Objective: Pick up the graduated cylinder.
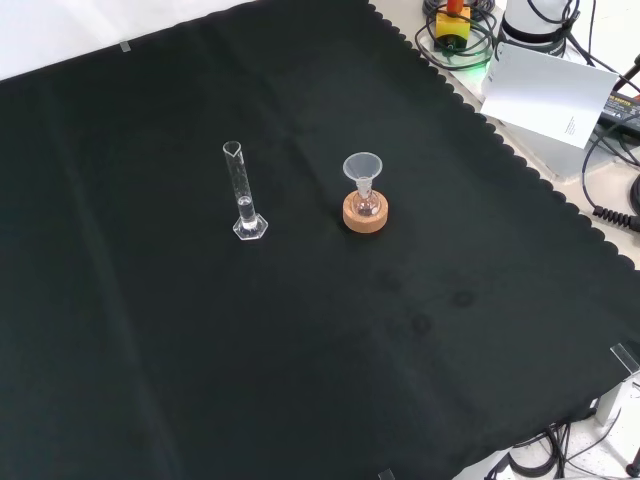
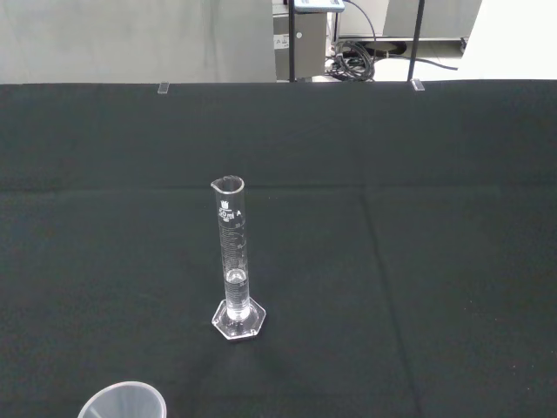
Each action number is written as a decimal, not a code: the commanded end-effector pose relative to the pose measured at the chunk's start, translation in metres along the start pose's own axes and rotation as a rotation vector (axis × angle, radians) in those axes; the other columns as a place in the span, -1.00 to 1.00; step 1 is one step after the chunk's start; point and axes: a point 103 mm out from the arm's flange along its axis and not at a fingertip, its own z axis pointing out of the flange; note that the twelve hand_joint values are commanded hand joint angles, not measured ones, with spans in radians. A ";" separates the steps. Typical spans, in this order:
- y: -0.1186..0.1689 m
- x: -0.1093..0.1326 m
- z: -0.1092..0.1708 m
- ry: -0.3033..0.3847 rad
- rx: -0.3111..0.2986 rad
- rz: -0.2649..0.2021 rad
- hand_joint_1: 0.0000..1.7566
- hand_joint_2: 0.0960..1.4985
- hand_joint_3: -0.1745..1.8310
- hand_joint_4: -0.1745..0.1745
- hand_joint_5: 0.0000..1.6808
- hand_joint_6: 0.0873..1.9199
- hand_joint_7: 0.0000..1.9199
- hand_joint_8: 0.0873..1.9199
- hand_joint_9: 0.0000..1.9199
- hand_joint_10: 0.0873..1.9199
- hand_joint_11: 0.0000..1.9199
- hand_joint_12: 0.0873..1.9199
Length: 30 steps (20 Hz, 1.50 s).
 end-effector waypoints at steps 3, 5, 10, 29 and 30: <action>0.001 0.000 0.000 -0.004 -0.011 0.002 -0.89 0.84 -0.81 -0.11 -0.71 -1.00 -0.98 -0.53 -0.51 -1.00 -0.90 0.39; 0.002 0.000 0.000 -0.004 -0.011 0.004 -0.92 0.86 -0.81 -0.11 -0.72 -1.00 -0.99 -0.54 -0.52 -1.00 -0.91 0.39; 0.008 0.001 0.002 -0.002 0.004 0.012 -0.92 0.86 -0.81 -0.11 -0.71 -1.00 -0.99 -0.54 -0.52 -1.00 -0.91 0.39; 0.100 -0.053 0.092 0.096 0.073 0.060 -0.85 0.83 -0.82 -0.13 -0.69 -1.00 -0.98 -0.55 -0.51 -1.00 -0.91 0.39; 0.110 -0.057 0.097 0.111 0.077 0.057 -0.84 0.82 -0.82 -0.13 -0.69 -1.00 -0.97 -0.55 -0.51 -1.00 -0.91 0.39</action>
